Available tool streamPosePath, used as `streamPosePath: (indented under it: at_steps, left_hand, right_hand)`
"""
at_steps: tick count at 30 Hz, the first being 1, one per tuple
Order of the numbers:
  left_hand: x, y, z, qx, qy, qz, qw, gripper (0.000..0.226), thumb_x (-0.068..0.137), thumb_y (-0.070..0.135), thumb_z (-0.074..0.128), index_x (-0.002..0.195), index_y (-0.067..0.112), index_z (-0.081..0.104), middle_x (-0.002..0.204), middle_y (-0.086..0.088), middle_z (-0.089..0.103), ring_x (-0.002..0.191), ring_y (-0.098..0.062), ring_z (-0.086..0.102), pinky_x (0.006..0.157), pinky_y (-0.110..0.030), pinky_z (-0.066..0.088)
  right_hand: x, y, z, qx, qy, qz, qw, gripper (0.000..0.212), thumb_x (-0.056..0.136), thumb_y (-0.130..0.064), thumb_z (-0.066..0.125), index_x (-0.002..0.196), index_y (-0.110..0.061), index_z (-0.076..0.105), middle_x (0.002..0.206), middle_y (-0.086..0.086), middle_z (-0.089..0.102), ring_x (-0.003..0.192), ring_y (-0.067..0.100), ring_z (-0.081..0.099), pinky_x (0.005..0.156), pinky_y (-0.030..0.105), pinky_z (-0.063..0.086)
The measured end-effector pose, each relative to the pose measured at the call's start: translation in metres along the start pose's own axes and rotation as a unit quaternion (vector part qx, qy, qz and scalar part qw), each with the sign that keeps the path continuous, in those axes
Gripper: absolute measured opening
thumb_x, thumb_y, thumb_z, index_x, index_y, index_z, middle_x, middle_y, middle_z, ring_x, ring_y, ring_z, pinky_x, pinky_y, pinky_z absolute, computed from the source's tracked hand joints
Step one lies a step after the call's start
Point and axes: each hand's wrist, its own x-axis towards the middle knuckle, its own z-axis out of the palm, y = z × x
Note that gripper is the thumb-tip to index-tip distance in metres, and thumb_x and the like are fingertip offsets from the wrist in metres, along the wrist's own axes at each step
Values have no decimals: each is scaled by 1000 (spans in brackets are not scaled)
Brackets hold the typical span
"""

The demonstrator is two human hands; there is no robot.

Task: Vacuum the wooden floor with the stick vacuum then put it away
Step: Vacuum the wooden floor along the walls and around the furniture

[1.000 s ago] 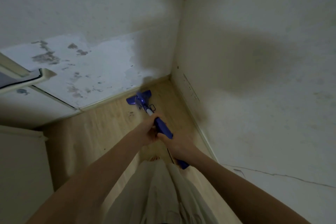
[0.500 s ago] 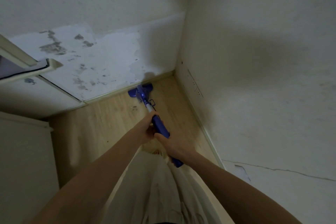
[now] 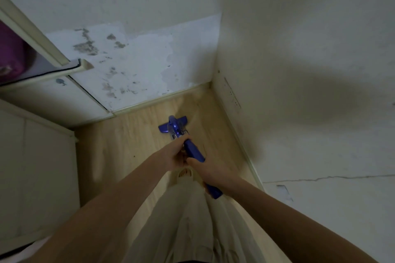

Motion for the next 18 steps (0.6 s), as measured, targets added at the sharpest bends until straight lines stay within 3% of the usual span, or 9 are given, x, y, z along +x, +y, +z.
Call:
streamPosePath:
  at_steps: [2, 5, 10, 18]
  left_hand:
    - [-1, -13, 5, 14, 9, -2, 1000, 23, 85, 24, 66, 100, 10, 54, 82, -7, 60, 68, -18, 60, 52, -27, 52]
    - [-3, -24, 13, 33, 15, -1, 999, 19, 87, 23, 63, 95, 10, 52, 78, -7, 57, 64, -18, 56, 45, -23, 50]
    - [3, -11, 3, 37, 4, 2, 999, 22, 85, 24, 66, 96, 10, 54, 78, -6, 59, 66, -17, 58, 56, -30, 50]
    - [23, 55, -32, -14, 37, 42, 998, 26, 90, 30, 63, 104, 10, 52, 88, -9, 58, 73, -19, 57, 63, -32, 50]
  right_hand:
    - [-9, 13, -3, -6, 0, 12, 1000, 26, 94, -40, 55, 88, -15, 50, 60, 1, 49, 41, 10, 45, 35, 15, 38]
    - [-15, 24, -5, -24, 15, 7, 1000, 30, 93, -41, 55, 82, -13, 49, 57, 0, 47, 35, 6, 42, 33, 12, 34]
    - [-5, 14, 1, -54, 37, -8, 998, 35, 95, -47, 53, 82, -14, 49, 58, -3, 47, 28, 0, 39, 31, 11, 30]
    - [63, -42, 31, -52, 30, 6, 998, 39, 94, -55, 50, 83, -17, 49, 64, 1, 51, 52, 14, 50, 58, 31, 47]
